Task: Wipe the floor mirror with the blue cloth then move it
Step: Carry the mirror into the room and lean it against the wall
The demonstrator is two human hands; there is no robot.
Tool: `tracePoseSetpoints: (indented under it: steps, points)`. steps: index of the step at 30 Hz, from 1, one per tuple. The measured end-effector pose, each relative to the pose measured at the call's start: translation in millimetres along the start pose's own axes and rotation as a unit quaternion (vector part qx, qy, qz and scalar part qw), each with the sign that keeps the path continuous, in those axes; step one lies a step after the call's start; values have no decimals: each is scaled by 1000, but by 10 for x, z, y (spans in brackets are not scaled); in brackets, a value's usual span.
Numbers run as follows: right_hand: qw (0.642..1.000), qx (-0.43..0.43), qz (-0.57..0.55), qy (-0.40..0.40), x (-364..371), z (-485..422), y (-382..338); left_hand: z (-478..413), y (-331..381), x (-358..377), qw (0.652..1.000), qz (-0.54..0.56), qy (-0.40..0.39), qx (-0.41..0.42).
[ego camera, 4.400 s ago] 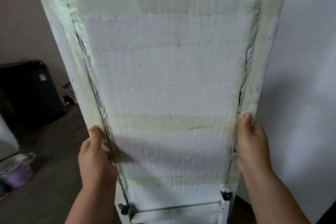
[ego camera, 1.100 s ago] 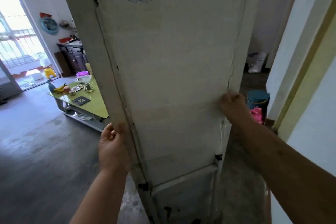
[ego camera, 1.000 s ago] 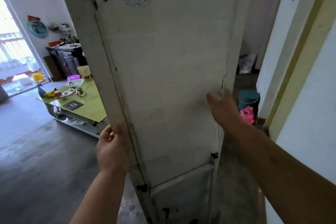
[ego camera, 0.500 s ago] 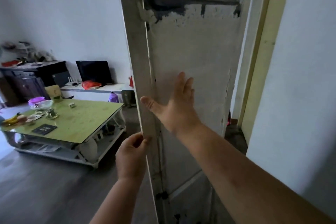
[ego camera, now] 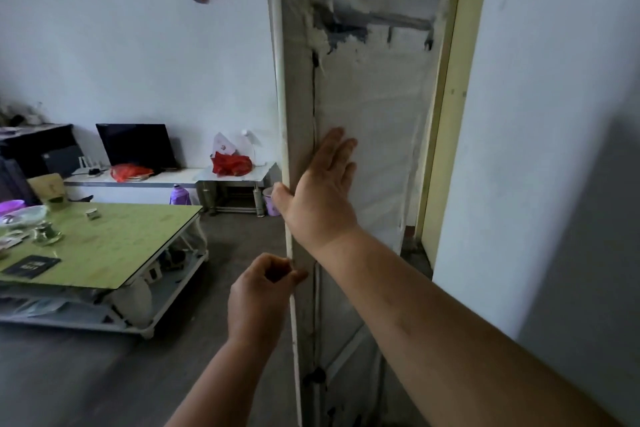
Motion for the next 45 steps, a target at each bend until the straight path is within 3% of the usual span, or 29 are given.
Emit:
tracePoseSetpoints:
  steps: [5, 15, 24, 40, 45]
  points:
    - [998, -26, 16, 46, -132, -1, 181, 142, 182, 275, 1000, -4, -25, 11]
    - [972, -34, -34, 232, -788, 178, 713, 425, 587, 967, 997, -15, -67, 41]
    - [967, -64, -22, 244, -1062, 343, 877, 601, 639, 1180, 995, 13, -93, 36]
    - [945, -70, -22, 318, -1770, 759, 1305, 1164, 994, 1712, 988, -43, -122, 88]
    - [928, -16, 74, 365, -2049, 884, 1497, 1297, 1075, 1892, 985, -44, -144, 85]
Point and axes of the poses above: each hand's wrist, its own z-axis away from the middle knuckle, its own x-axis out of the palm, y = z × x, the point moved 9 cm from there along -z, towards the middle knuckle, and after that the axes turned 1 degree about -x, right-handed, at the moved point
